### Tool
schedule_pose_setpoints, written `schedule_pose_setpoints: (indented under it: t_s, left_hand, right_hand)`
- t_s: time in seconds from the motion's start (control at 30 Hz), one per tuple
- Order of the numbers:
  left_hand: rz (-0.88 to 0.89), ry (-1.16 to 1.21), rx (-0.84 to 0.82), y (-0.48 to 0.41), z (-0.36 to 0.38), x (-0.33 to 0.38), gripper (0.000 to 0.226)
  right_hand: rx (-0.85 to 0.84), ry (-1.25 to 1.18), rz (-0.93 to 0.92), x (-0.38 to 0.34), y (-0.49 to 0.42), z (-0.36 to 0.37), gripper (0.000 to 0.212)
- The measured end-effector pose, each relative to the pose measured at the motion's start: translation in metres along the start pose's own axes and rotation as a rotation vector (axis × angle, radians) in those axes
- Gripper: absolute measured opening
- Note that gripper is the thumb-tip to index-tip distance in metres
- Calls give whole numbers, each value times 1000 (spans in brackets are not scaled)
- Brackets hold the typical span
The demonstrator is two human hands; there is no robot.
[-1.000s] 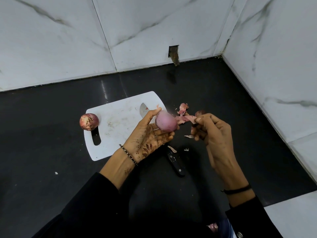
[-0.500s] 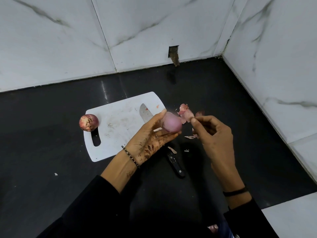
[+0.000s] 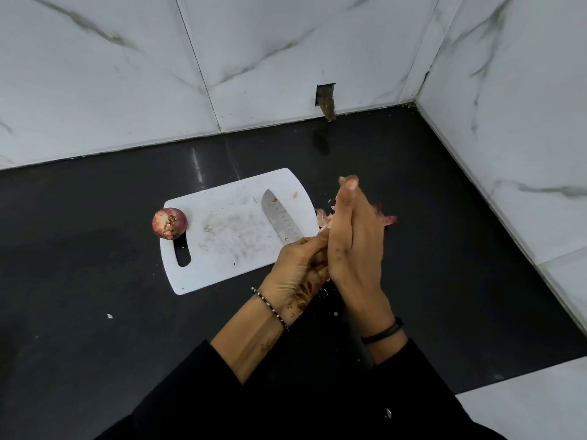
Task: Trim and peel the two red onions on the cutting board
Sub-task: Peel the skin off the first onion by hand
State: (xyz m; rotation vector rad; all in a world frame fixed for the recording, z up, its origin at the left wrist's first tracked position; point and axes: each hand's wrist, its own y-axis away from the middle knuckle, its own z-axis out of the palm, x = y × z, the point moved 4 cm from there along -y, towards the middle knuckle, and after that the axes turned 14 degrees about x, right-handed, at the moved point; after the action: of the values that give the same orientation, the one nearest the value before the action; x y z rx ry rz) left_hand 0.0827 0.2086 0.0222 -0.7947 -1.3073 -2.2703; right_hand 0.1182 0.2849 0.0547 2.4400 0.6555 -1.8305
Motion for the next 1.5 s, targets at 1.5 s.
schedule_pose_setpoints:
  t_s: [1.5]
  left_hand:
    - [-128,-132,113,-16,-16,-3,52]
  right_hand:
    - [-55,180,93,46,-38,11,55]
